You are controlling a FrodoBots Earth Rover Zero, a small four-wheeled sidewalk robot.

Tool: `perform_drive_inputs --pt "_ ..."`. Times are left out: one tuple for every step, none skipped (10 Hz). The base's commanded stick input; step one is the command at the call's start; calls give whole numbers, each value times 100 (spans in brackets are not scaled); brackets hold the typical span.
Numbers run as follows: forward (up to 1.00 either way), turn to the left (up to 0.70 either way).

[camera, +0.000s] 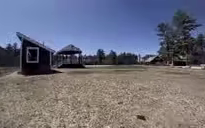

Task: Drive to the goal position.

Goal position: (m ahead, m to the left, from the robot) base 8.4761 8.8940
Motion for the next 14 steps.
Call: perform_drive_inputs --pt "70 0" --pt "70 0" --pt "70 0" --pt "70 0" --pt "70 0" --pt "70 0" --pt "70 0" --pt "70 0" --pt "70 0" --pt "70 0" --pt "70 0" --pt "70 0" --pt "70 0" --pt "70 0"
